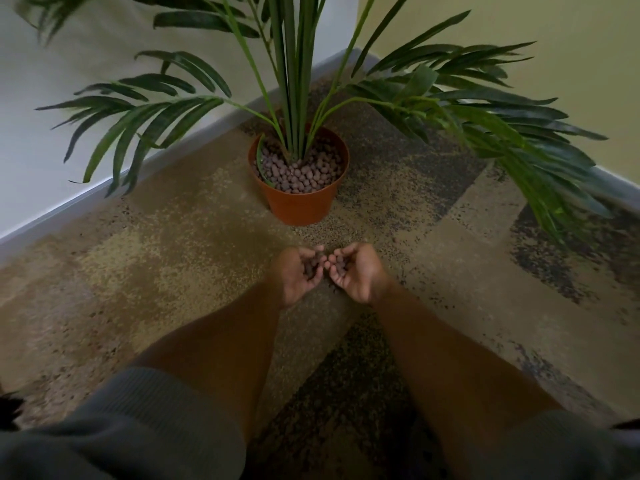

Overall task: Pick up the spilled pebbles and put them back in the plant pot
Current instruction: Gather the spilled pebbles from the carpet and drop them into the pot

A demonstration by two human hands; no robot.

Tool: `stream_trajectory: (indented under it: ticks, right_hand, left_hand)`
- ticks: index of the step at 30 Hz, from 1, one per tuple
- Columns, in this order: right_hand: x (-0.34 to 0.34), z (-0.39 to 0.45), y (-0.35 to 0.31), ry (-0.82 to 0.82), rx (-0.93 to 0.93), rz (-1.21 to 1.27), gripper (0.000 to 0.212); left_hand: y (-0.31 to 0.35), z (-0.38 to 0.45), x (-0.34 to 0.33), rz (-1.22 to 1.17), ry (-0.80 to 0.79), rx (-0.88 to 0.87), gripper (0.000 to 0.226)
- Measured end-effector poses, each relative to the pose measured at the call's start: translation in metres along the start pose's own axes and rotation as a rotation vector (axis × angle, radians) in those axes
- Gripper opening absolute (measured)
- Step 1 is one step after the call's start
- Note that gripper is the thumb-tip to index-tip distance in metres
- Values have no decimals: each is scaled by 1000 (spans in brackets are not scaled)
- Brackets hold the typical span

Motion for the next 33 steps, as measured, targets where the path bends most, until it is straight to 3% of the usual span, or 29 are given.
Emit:
stream_trajectory:
  ticks: [5,11,19,22,26,33]
  right_hand:
    - [-8,-3,4,12,4,-19,21]
    - [-21,-5,-3,23,-3,63,25]
    - [-76,-31,-58,-144,127,284,27]
    - [-92,-38,-78,-159,176,373,33]
    - [-112,-50,-96,-225,224,437,42]
    - [-114,-37,-105,-286,207,492,53]
  left_hand:
    - [3,-10,3,-13,35,-15,22]
    - [18,-8,14,-201,86,-91,34]
    - [78,-28,-25,-554,-26,-215,29]
    - [99,-35,-38,-560,-14,-267,29]
    - [123,-40,-49,-509,-10,-333,45]
    - [147,-47,-66,-496,-167,-346,51]
Point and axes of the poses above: each hand's wrist, its own z-axis towards the middle knuckle, its own x-axis out of the back of the hand, y = z × x, the point moved 7 cm from there along z, towards the middle knuckle, and after that the axes turned 1 degree about x, right-handed, at the moved point
